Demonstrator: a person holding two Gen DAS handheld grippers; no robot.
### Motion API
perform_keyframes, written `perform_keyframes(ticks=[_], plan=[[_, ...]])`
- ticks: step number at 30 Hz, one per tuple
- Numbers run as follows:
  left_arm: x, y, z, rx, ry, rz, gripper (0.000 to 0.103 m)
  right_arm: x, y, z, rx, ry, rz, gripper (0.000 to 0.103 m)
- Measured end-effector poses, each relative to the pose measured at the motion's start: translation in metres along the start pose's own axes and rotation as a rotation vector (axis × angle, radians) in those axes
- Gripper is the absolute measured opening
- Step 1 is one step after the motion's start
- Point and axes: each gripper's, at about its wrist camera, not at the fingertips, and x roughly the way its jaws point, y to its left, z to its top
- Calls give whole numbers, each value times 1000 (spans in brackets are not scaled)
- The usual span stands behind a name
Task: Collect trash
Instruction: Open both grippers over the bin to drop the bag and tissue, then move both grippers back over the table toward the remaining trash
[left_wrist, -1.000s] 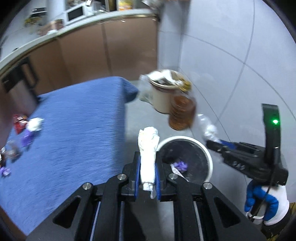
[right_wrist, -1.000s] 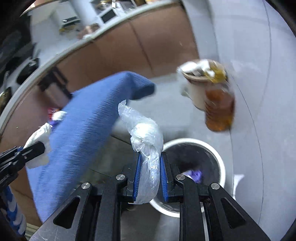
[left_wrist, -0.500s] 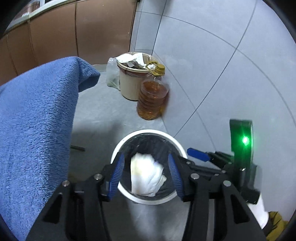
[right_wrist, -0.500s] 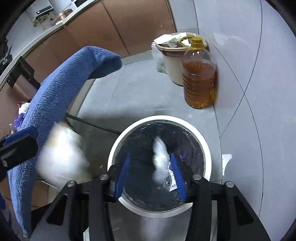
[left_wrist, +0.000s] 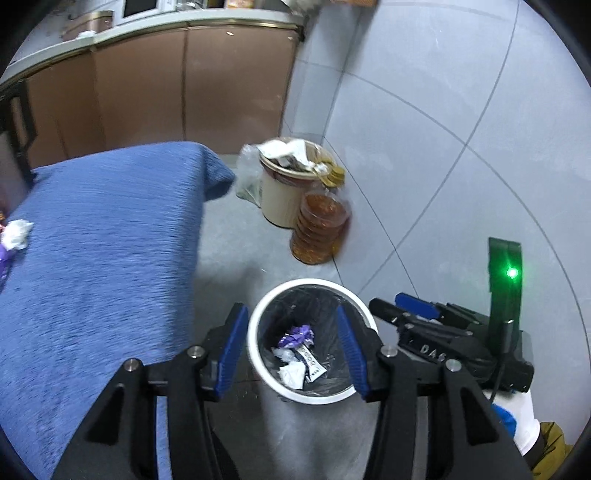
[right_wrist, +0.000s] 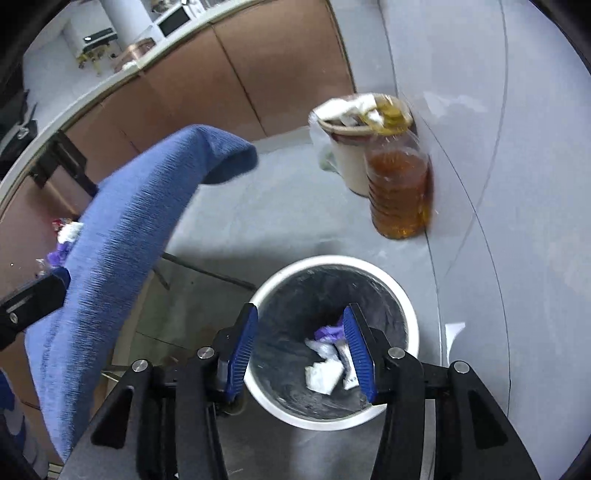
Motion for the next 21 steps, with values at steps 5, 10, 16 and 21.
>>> perform_keyframes(ticks=[5,10,16,21], plan=[[-46,25,-7,-38,-71,46,48,-32,46,10,-73,-63,54,49],[-93,52,-20,-78,-139,97,48,-63,93,18,-150,-119,102,49],[-147,90,-39,-141,-219,149,48,-102,145,25,-240,-180,160,49],[-175,122,-57,-184,-258,194,53,-123,183,27,-298,-210,201,49]])
